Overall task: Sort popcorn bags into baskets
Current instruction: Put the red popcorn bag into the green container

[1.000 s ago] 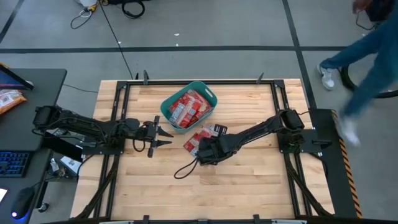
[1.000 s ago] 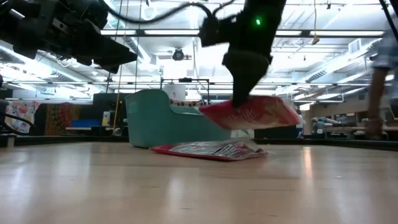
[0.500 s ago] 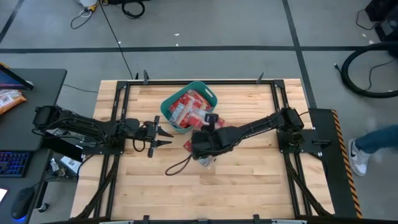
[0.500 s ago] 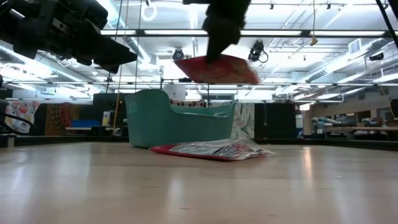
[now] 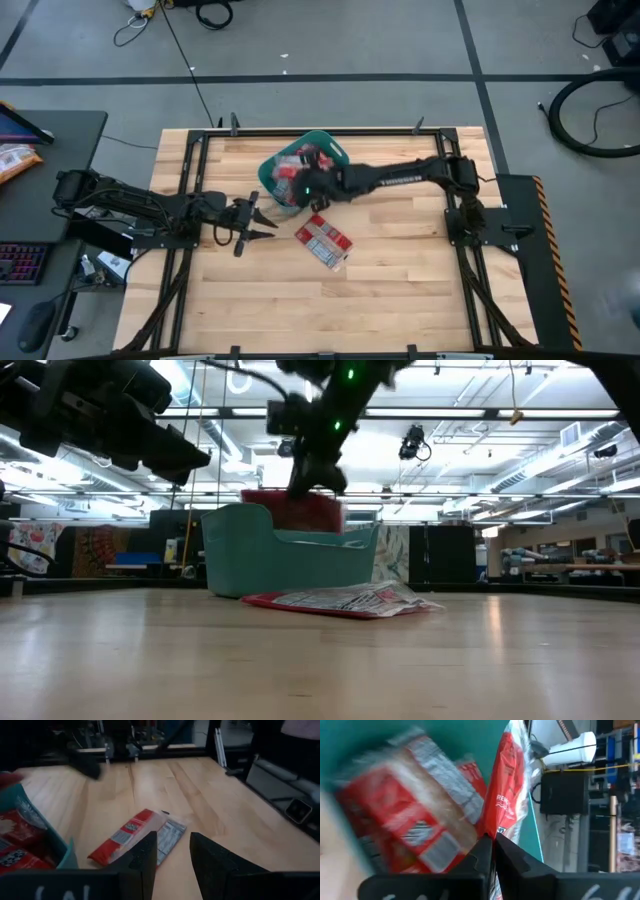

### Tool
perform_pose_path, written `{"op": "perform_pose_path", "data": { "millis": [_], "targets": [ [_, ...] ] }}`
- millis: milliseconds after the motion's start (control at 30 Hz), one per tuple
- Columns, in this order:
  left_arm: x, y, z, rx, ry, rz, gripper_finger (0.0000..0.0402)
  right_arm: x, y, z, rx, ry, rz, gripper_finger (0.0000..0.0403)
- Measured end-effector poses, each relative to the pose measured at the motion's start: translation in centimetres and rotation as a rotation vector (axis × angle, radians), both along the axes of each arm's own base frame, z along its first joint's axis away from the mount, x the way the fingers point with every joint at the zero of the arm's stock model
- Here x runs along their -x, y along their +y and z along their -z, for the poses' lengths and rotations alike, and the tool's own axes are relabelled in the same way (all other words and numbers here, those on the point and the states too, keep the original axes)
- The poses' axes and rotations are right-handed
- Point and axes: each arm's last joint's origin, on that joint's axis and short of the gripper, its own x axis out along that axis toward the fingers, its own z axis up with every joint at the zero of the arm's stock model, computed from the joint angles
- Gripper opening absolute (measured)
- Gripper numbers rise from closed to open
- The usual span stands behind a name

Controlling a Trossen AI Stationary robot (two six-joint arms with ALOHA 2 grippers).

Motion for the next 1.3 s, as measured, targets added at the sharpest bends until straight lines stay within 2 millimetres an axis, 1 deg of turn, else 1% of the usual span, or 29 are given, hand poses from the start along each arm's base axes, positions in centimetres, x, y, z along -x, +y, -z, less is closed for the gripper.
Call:
{"op": "perform_pose_path", "data": {
  "millis": [133,233,300,400,500,567,667,800,867,967,1133,1200,1300],
  "targets": [
    [0.1,0.0,0.4,-0.047,0.036,0.014,0.0121,0.3,-4.3,0.8,-0.054,-0.033,0.027,0.0032],
    [0.1,0.0,0.5,-0.052,0.047,0.015,0.0121,1.0,-6.5,1.2,-0.119,-0.064,0.111,0.0054],
    [0.1,0.0,0.5,-0.053,0.047,0.014,0.0121,1.3,-7.1,1.5,-0.165,-0.073,0.166,0.0073],
    [0.1,0.0,0.5,-0.053,0.045,0.014,0.0121,1.4,-6.7,1.6,-0.203,-0.096,0.218,0.0103],
    [0.1,0.0,0.5,-0.054,0.045,0.013,0.0121,1.3,-5.3,1.8,-0.207,-0.088,0.229,0.0125],
    [0.1,0.0,0.5,-0.054,0.044,0.013,0.0121,1.1,-3.9,1.8,-0.188,-0.083,0.223,0.0133],
    [0.1,0.0,0.5,-0.054,0.043,0.012,0.0121,0.9,-1.3,1.6,-0.124,-0.071,0.219,0.0138],
    [0.1,0.0,0.5,-0.054,0.042,0.012,0.0121,0.7,2.4,0.5,-0.043,-0.08,0.211,0.0138],
    [0.1,0.0,0.4,-0.054,0.039,0.012,0.0121,0.8,4.0,-0.1,-0.045,-0.096,0.219,0.0138],
    [0.1,0.0,0.4,-0.053,0.037,0.012,0.0121,0.8,6.1,-1.1,-0.16,-0.159,0.226,0.0138],
    [0.1,0.0,0.4,-0.052,0.031,0.011,0.0121,1.1,8.8,-0.8,-0.439,-0.143,0.193,0.0137],
    [0.1,0.0,0.3,-0.046,0.029,0.01,0.0121,1.3,9.8,-0.1,-0.54,-0.142,0.197,0.0137],
    [0.0,0.0,0.2,-0.043,0.011,0.009,0.0121,2.0,11.2,1.6,-0.648,-0.095,0.234,0.0138]
  ]
}}
